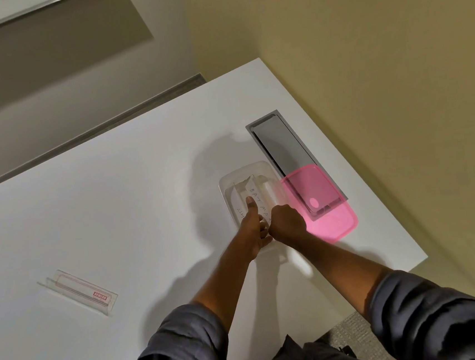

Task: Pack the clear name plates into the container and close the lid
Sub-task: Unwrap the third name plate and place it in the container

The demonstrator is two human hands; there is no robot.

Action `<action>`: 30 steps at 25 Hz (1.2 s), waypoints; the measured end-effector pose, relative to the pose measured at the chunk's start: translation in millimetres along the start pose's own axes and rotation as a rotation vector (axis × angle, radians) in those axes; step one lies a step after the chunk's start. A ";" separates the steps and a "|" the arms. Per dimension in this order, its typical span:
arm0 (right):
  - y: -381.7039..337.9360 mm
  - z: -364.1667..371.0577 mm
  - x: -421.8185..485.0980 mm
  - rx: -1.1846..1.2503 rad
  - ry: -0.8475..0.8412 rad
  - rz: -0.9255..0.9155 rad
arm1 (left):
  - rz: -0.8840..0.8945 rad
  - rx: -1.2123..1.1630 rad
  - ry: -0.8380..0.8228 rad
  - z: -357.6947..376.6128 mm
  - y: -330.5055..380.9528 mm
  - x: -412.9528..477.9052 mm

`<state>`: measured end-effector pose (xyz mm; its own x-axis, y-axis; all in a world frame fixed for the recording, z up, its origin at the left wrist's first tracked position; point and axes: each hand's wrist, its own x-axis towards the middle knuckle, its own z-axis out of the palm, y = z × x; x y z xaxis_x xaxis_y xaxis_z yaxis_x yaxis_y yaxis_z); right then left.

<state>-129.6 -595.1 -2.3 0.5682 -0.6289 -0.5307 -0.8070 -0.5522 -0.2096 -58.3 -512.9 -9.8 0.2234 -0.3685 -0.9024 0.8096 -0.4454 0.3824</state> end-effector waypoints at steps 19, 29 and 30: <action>-33.9 -16.7 -32.0 0.178 0.222 -0.240 | 0.261 -0.029 0.041 -65.8 -1.7 -71.1; -163.3 29.7 -78.9 0.198 0.080 -0.571 | 0.337 -0.143 0.260 -196.0 -39.8 -121.2; -177.8 37.8 -84.5 0.183 0.051 -0.597 | 0.332 -0.169 0.283 -212.9 -46.3 -124.3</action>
<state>-40.2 -423.1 48.7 0.9330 -0.2682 -0.2399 -0.3597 -0.7164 -0.5978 -8.0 -272.7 42.4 0.6059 -0.2211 -0.7642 0.7409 -0.1931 0.6432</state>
